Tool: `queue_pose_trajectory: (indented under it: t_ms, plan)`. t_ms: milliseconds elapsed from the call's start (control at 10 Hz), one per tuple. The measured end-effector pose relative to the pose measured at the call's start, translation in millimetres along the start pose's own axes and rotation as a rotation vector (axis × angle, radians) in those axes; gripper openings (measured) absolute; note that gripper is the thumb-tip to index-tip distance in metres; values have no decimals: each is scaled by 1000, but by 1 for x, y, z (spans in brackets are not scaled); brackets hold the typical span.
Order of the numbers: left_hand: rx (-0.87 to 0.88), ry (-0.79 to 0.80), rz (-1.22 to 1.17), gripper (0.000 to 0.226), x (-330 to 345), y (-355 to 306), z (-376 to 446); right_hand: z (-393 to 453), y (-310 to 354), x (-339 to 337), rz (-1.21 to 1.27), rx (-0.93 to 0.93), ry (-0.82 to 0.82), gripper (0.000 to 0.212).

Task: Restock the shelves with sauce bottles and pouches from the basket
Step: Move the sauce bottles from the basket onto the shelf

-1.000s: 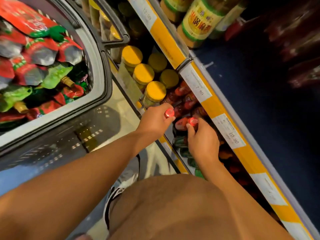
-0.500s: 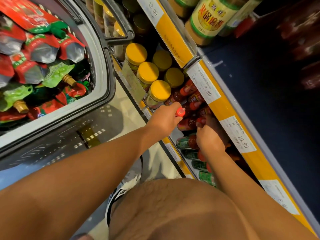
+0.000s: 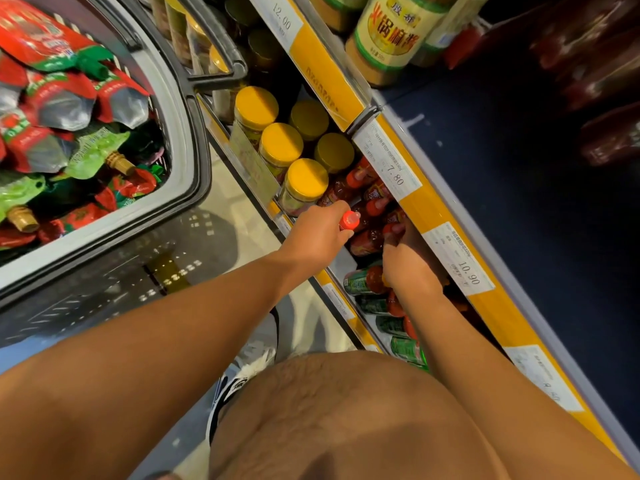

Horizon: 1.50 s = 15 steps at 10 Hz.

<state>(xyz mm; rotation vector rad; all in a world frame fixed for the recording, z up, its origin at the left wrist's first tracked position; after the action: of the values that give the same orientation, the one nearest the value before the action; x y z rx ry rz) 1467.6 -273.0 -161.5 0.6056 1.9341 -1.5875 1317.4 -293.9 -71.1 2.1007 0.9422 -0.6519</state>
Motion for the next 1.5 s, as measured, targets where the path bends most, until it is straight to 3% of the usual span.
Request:
queue_pose_trajectory:
  t_ms: [100, 200, 300, 400, 500, 600, 700, 800, 1100, 1300, 1500]
  plan:
    - [13, 12, -5, 24, 1, 0, -3, 5, -15, 2, -115, -60, -62, 38]
    - [-5, -10, -3, 32, -2, -1, -5, -1, -23, 2, -413, -308, -292, 45]
    - [-21, -39, -34, 48, -9, -5, -14, -23, -33, 1, -371, -416, -299, 67]
    - [4, -97, -101, 39, -16, -12, -37, -51, -52, 0, -377, -503, -307, 56]
    - [56, -55, -174, 22, -25, -24, -70, -82, -77, -9, -344, -555, -258, 70]
    - [148, 38, -276, 30, -42, -49, -104, -115, -106, -30, -184, -499, -124, 75]
    - [258, 84, -330, 42, -70, -92, -137, -167, -137, -57, -88, -514, -119, 65]
    - [419, 125, -343, 40, -98, -148, -169, -234, -171, -86, -23, -492, -245, 75]
    - [1036, 387, -49, 48, -105, -328, -305, -438, -312, -163, 343, -400, -665, 64]
    - [1316, 633, 74, 47, -20, -397, -400, -523, -468, -147, 503, -23, -856, 77]
    - [1500, 855, 213, 56, 75, -422, -484, -570, -608, -98, 593, 319, -908, 86]
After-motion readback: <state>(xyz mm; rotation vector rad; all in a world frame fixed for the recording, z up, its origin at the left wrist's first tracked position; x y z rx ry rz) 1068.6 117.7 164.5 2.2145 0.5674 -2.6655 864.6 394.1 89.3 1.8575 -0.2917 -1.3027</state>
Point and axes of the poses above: each hand's wrist, its own z-axis towards the middle knuckle, its own x-axis out of the palm, y = z × x, the point moved 1 cm from there along z, towards the middle knuckle, and after that the axes turned 8 degrees about z, right-handed, at the moved point
